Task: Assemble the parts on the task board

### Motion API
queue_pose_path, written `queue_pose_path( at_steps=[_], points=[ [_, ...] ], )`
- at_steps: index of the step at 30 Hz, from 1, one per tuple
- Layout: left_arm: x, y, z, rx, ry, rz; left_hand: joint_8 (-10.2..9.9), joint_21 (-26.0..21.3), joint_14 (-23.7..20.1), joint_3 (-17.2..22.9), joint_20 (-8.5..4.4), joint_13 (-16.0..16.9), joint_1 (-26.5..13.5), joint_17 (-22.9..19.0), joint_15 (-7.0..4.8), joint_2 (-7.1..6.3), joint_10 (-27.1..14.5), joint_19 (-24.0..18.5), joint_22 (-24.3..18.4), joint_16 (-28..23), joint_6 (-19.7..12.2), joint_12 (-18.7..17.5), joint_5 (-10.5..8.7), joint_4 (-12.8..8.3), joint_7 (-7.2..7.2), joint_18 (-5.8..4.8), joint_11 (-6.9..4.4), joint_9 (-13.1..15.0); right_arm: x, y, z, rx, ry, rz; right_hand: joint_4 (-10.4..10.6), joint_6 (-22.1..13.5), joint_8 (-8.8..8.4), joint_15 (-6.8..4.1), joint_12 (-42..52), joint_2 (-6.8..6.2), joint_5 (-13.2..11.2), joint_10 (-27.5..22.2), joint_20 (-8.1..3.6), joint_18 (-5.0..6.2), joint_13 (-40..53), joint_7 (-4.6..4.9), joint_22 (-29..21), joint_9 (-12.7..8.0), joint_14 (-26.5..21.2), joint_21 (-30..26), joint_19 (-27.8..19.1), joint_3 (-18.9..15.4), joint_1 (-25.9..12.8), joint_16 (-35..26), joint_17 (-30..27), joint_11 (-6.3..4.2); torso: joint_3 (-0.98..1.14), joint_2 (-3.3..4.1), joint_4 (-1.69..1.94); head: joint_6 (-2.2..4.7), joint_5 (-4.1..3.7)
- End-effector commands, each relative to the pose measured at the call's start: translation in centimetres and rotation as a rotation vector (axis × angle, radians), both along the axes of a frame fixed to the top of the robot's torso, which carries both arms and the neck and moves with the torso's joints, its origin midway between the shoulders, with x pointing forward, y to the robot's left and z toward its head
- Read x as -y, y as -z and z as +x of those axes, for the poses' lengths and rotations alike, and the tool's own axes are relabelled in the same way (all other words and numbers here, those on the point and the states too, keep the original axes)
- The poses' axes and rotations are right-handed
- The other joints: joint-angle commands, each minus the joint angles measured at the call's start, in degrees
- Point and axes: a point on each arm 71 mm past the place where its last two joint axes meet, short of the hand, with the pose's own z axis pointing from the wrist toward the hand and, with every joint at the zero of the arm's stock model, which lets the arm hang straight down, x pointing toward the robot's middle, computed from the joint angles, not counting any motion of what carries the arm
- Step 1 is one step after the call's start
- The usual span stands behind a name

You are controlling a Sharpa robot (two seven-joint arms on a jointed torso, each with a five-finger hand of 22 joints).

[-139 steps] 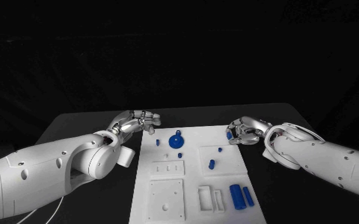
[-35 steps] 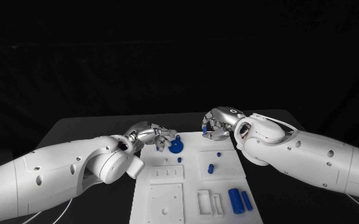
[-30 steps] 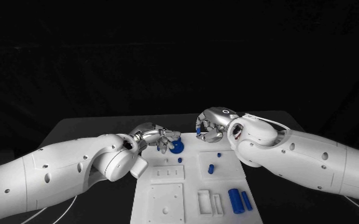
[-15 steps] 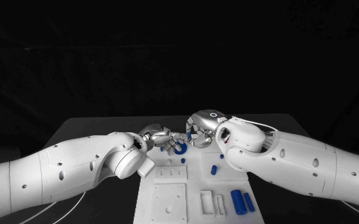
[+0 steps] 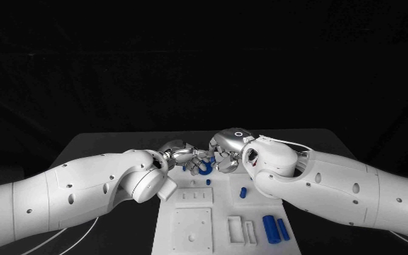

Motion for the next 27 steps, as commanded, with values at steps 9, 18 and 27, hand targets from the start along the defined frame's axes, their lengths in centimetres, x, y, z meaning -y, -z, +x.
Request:
queue_pose_path(
  at_steps=[9,18,27],
  points=[
    [0.15,-0.07,-0.06,0.001,0.006,0.010,0.1,0.1,-0.2,0.1,-2.93,0.3,0.9,-0.2,0.29,0.20,-0.4,-0.6,-0.1,-0.3,0.7,0.0,-0.12,-0.4,-0.14,0.17,-0.10,0.1,-0.32,0.17,-0.15,-0.002,-0.007,-0.036,0.3,2.2,-0.06,-0.20,-0.2,-0.21,-0.3,0.5,0.10,3.53,0.0,2.27,0.1,0.1,0.2,0.0,0.5,0.0,0.3,-0.3,0.0,0.04,0.02,0.03,0.03,-0.23,-0.02],
    [0.01,0.07,0.02,-0.004,-0.008,0.039,0.1,0.2,-0.2,0.0,-2.85,0.4,1.2,-0.2,0.34,0.13,-0.4,-0.7,-0.1,-0.4,0.8,0.0,-0.12,-0.7,-0.17,0.20,-0.10,0.1,-0.50,0.19,-0.23,-0.004,-0.011,-0.036,0.4,2.2,-0.09,-0.19,-0.3,-0.26,-0.3,0.5,0.12,3.53,0.0,2.28,0.1,0.1,0.2,-0.1,0.4,0.0,0.3,-0.4,0.0,0.05,0.04,0.05,0.00,-0.30,-0.03],
    [0.14,0.17,0.09,-0.009,-0.002,0.050,0.2,0.4,-0.2,-0.2,-2.78,0.6,1.2,-0.3,0.39,-0.32,-0.3,-0.8,-0.2,-0.4,1.0,0.2,-0.12,-0.7,-0.23,0.24,-0.16,0.1,-0.82,0.27,-0.26,-0.010,-0.016,-0.042,0.4,2.2,-0.11,-0.18,-0.3,-0.23,-0.3,0.5,0.13,3.53,0.0,2.28,0.1,0.1,0.2,-0.1,0.4,0.1,0.5,-0.4,-0.1,0.06,0.04,0.03,-0.03,-0.31,-0.04]
  ],
)
